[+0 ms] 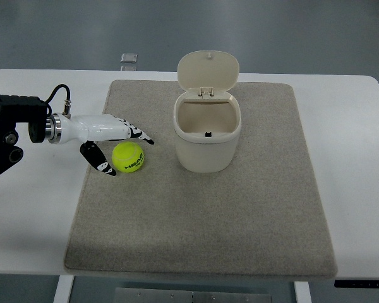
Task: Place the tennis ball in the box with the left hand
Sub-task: 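Lower the left hand over the tennis ball and curl fingers around it, then lift the grasped tennis ball with the left hand toward the white bin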
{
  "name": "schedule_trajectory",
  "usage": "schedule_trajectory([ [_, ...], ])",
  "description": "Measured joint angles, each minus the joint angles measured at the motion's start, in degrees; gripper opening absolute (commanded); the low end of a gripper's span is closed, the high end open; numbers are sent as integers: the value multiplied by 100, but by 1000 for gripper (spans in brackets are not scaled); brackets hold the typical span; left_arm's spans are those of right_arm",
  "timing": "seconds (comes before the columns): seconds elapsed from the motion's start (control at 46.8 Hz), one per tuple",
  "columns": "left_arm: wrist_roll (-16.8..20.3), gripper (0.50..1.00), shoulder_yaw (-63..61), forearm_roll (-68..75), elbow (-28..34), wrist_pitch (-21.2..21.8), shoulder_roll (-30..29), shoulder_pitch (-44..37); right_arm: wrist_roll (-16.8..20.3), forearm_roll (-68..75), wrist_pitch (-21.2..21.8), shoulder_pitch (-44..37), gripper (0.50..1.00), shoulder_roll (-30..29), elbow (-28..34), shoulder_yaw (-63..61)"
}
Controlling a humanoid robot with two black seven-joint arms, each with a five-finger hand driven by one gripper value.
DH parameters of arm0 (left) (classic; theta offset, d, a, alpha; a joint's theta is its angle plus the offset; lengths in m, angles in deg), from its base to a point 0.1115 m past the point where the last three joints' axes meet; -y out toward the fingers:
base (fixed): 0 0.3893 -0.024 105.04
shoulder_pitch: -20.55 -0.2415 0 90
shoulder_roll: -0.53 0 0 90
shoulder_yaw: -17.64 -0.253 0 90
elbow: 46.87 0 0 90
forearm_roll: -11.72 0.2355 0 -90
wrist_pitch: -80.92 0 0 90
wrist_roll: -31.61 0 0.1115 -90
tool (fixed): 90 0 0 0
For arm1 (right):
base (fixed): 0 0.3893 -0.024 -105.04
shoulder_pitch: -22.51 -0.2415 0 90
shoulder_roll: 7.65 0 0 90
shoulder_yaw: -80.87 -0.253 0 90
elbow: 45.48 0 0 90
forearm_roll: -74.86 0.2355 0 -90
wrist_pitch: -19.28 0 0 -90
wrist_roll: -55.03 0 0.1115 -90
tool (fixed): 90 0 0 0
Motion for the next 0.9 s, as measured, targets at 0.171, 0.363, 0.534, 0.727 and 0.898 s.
schedule_trajectory([
  [0.171,7,722,-1,210,0,0,1,2,0,0,0,0,903,0,0,-2],
  [0.363,7,617,-1,334,0,1,1,7,0,0,0,1,903,0,0,-1],
  [0.534,0,500,-1,334,-6,1,3,62,0,0,0,2,903,0,0,0],
  [0.727,16,500,98,299,-392,114,-255,133,-1,0,0,-1,903,0,0,-2],
  [0.898,85,500,117,287,-1015,634,-839,401,-1,0,0,-1,901,0,0,-3],
])
